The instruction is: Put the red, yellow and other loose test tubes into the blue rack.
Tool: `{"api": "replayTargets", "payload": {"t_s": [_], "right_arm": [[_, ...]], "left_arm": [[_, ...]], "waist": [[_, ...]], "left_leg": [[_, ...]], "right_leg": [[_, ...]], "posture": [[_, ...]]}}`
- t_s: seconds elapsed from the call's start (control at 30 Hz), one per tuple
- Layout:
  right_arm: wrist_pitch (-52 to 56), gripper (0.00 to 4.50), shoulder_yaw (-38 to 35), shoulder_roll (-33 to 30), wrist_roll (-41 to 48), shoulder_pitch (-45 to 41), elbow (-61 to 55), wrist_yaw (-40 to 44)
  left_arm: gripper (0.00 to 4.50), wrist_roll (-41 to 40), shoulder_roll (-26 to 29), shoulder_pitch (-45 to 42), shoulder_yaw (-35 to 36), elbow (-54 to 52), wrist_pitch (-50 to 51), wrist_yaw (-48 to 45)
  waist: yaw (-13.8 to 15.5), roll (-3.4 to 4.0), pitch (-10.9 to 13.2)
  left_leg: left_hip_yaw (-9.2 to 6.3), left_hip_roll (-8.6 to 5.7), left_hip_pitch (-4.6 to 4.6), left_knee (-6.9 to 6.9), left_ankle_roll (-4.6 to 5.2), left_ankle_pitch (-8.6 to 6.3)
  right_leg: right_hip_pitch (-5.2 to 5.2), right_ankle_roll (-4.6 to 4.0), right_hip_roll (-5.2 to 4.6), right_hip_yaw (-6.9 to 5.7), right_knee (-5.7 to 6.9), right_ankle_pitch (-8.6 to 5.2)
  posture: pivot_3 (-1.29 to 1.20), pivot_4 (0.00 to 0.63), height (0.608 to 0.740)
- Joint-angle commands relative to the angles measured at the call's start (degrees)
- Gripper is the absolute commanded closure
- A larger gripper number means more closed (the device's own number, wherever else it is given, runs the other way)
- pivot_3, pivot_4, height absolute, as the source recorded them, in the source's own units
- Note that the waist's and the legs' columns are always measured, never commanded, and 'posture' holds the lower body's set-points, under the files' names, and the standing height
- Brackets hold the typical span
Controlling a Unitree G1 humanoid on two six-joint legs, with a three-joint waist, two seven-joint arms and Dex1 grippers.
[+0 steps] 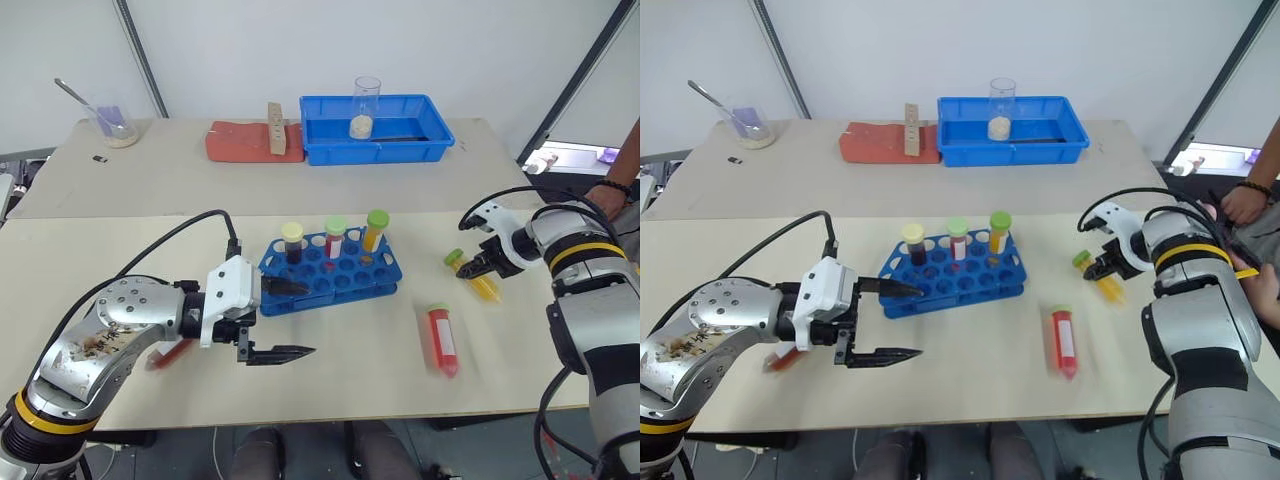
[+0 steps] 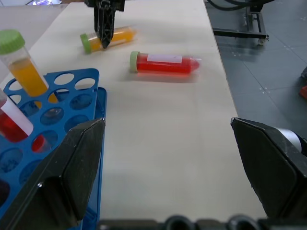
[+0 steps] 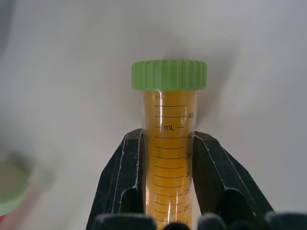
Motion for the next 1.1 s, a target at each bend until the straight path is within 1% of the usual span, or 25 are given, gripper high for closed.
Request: {"api": "replayTargets", "payload": {"t_s": [0.03, 0.1, 0.17, 0.2, 0.23, 0.27, 0.33, 0.4, 0.47, 0.5, 0.6, 0.73, 0.83, 0.97, 1.1], "right_arm": [[8.1, 3.53, -7.6, -6.3, 6.8, 6.5, -23.0, 3.6], [14.2, 3.53, -14.6, -9.2, 12.6, 17.0, -43.1, 3.3], [16.0, 3.53, -24.9, -7.4, 19.7, 27.4, -61.1, 1.2], [16.3, 3.53, -29.4, -5.3, 23.0, 31.4, -68.4, -0.3], [17.6, 3.53, -34.3, -1.1, 26.7, 34.1, -75.2, -3.2], [18.6, 3.53, -37.4, 2.4, 28.8, 36.1, -80.4, -6.5], [12.8, 3.53, -38.6, 8.2, 29.9, 41.0, -88.0, -11.5], [11.0, 3.53, -38.0, 12.7, 30.7, 44.4, -92.2, -16.2], [6.0, 3.53, -35.9, 16.0, 30.0, 47.6, -93.9, -19.3], [2.3, 3.53, -34.6, 17.0, 29.2, 48.8, -93.8, -20.3], [-7.4, 3.53, -31.7, 19.9, 26.8, 50.0, -90.2, -24.4], [-17.6, 3.54, -28.6, 21.9, 24.8, 50.3, -83.3, -27.0], [-22.4, 3.54, -27.2, 22.9, 24.4, 50.3, -79.1, -28.5], [-28.4, 3.54, -25.6, 24.2, 23.5, 49.8, -73.9, -30.5], [-31.4, 3.54, -24.7, 24.4, 23.6, 50.5, -71.9, -31.7]], "left_arm": [[0.00, 0.2, 0.6, 0.9, 3.1, 1.0, -1.8, -0.2], [0.00, -0.3, 0.3, 1.1, 4.2, 1.7, -2.0, 0.0], [0.00, -1.8, -1.2, 0.7, 5.8, 2.7, -2.1, 0.9], [0.00, -2.4, -1.8, 0.5, 6.6, 3.2, -2.1, 1.1], [0.00, -3.1, -2.1, 0.3, 7.3, 3.8, -2.2, 0.5], [0.00, -3.5, -2.2, 0.2, 7.7, 4.2, -2.3, 0.1], [0.00, -3.9, -2.2, 0.0, 7.9, 5.0, -2.8, -1.4], [0.00, -4.3, -2.1, -0.4, 7.6, 5.2, -2.7, -2.4], [0.00, -4.3, -1.6, -0.9, 7.1, 5.5, -2.5, -3.5], [0.00, -4.0, -1.5, -1.2, 7.0, 5.8, -2.6, -3.8], [0.00, -3.9, -1.8, -2.5, 6.5, 6.5, -2.0, -4.0], [0.00, -4.0, -2.0, -3.7, 5.6, 6.3, -1.2, -4.0], [0.00, -4.6, -2.2, -4.0, 5.4, 5.9, -0.9, -3.9], [0.00, -6.0, -3.2, -3.8, 5.6, 5.0, -0.4, -2.8], [0.00, -6.5, -3.3, -3.5, 5.6, 4.4, 0.0, -2.3]], "waist": [[0.3, 0.06, 0.0], [1.0, 0.06, 0.0], [1.6, 0.06, 0.0], [1.7, 0.06, 0.0], [1.6, 0.06, 0.0], [1.4, 0.06, 0.0], [1.3, 0.09, 0.0], [1.4, 0.09, 0.0], [1.5, 0.05, 0.0], [1.6, 0.05, 0.0], [1.5, 0.06, 0.0], [1.5, 0.05, 0.0], [1.4, 0.05, 0.0], [1.4, 0.05, 0.0], [1.4, 0.05, 0.0]], "left_leg": [[-0.02, 0.00, -0.01, 0.00, 0.00, 0.00], [-0.14, 0.03, -0.03, 0.00, 0.01, -0.01], [-0.25, 0.04, -0.07, -0.01, 0.04, -0.03], [-0.29, 0.04, -0.06, -0.01, 0.04, -0.04], [-0.26, 0.03, -0.08, 0.00, 0.04, -0.04], [-0.24, 0.03, -0.08, 0.00, 0.03, -0.03], [-0.24, 0.04, -0.05, 0.08, 0.00, -0.01], [-0.28, 0.04, 0.02, 0.20, -0.03, 0.01], [-0.24, 0.05, 0.10, 0.30, -0.05, 0.02], [-0.24, 0.05, 0.12, 0.38, -0.05, 0.02], [-0.16, 0.07, 0.03, 0.59, -0.06, 0.02], [-0.16, 0.07, -0.06, 0.63, -0.05, 0.02], [-0.17, 0.07, -0.11, 0.59, -0.04, 0.02], [-0.18, 0.07, -0.11, 0.59, -0.04, 0.02], [-0.18, 0.08, -0.10, 0.60, -0.04, 0.02]], "right_leg": [[-0.01, 0.01, 0.00, -0.02, 0.01, -0.01], [0.01, 0.03, 0.02, -0.15, 0.03, -0.10], [0.02, 0.05, 0.03, -0.24, 0.04, -0.18], [0.05, 0.10, 0.04, -0.26, 0.06, -0.23], [0.02, 0.12, 0.03, -0.24, 0.10, -0.23], [0.00, 0.16, 0.04, -0.19, 0.09, -0.25], [0.01, 0.41, 0.07, -0.13, 0.17, -0.32], [0.09, 0.44, 0.08, -0.18, 0.21, -0.26], [0.20, 0.42, 0.08, -0.16, 0.18, -0.21], [0.25, 0.20, 0.07, -0.16, 0.17, -0.32], [0.20, 0.10, 0.06, -0.12, 0.22, -0.35], [0.18, 0.09, 0.07, -0.12, 0.17, -0.33], [0.14, 0.33, 0.07, -0.12, 0.18, -0.18], [0.13, 0.36, 0.08, -0.12, 0.18, -0.17], [0.14, 0.31, 0.08, -0.12, 0.18, -0.19]], "posture": [[0.00, 0.150, 0.740], [0.00, 0.150, 0.740], [0.00, 0.150, 0.740], [0.00, 0.150, 0.740], [0.00, 0.150, 0.740], [0.00, 0.150, 0.740], [0.00, 0.150, 0.740], [0.00, 0.150, 0.740], [0.00, 0.150, 0.740], [0.00, 0.150, 0.740], [0.00, 0.150, 0.740], [0.00, 0.150, 0.740], [0.00, 0.150, 0.740], [0.00, 0.150, 0.740], [0.00, 0.150, 0.740]]}}
